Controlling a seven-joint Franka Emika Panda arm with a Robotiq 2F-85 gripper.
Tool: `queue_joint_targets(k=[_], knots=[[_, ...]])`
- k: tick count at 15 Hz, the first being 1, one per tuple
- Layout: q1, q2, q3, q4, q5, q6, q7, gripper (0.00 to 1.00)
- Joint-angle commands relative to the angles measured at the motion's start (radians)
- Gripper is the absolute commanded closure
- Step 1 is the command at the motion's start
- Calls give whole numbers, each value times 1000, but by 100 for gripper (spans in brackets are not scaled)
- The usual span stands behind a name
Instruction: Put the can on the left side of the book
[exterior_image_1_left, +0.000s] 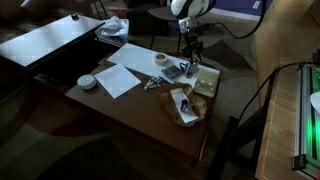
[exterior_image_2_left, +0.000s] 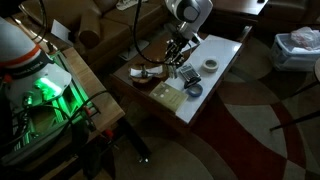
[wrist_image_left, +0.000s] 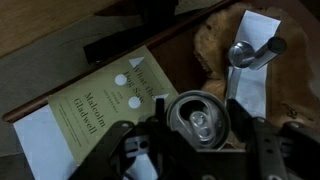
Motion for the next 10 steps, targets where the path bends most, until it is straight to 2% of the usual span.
queue_joint_targets(k=[1,10], knots=[[-23,88,15,125,-11,-81,5,63],[-29,233,18,329,-10,-214,22,63]])
